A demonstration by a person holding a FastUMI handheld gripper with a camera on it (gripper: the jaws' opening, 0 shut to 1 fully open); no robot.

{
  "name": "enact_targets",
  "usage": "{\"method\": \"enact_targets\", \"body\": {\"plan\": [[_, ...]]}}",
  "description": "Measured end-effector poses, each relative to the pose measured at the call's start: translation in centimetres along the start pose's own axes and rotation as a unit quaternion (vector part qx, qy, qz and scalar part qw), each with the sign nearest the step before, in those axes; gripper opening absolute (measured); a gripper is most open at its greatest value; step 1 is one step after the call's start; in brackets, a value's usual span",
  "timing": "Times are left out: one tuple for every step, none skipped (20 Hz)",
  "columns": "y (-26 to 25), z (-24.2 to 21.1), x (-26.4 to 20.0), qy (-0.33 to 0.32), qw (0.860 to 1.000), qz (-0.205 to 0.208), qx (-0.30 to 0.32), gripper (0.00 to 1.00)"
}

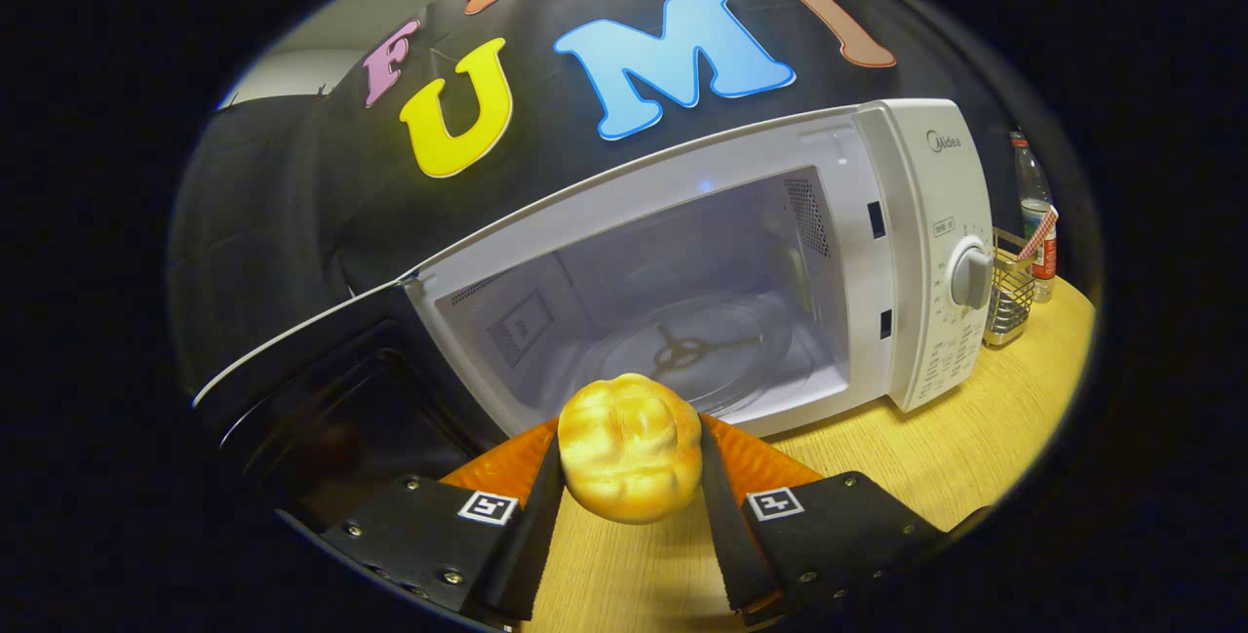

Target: Open the microwave, put the food inside, and close the microwave door.

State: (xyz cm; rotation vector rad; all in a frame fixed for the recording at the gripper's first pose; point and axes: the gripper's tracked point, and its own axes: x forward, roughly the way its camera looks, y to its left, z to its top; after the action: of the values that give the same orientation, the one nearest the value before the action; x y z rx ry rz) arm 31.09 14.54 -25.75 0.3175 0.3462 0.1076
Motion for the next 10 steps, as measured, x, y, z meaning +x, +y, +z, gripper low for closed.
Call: {"method": "enact_targets", "body": {"plan": [[-0.2,0.3,0.9,-0.005,1.000,-0.010,0.006,0.71],[-0.5,0.4,1.8,-0.005,1.000,-0.020,0.010,0.71],[-0.6,0.3,2.8,0.000,1.000,-0.026,0.017,0.71],[-0.9,0.1,3.8,0.001,0.999,-0.035,0.025,0.71],[-1.3,0.2,4.6,-0.001,0.999,-0.045,0.031,0.71],[-1.6,0.4,5.6,-0.009,0.998,-0.053,0.038,0.71],[-2.0,0.5,6.4,-0.015,0.997,-0.061,0.044,0.71],[-2.2,0.4,7.0,-0.013,0.997,-0.064,0.049,0.70],[-2.3,0.3,7.7,-0.009,0.996,-0.067,0.056,0.71],[-2.5,0.4,8.2,-0.012,0.995,-0.069,0.067,0.71]]}}
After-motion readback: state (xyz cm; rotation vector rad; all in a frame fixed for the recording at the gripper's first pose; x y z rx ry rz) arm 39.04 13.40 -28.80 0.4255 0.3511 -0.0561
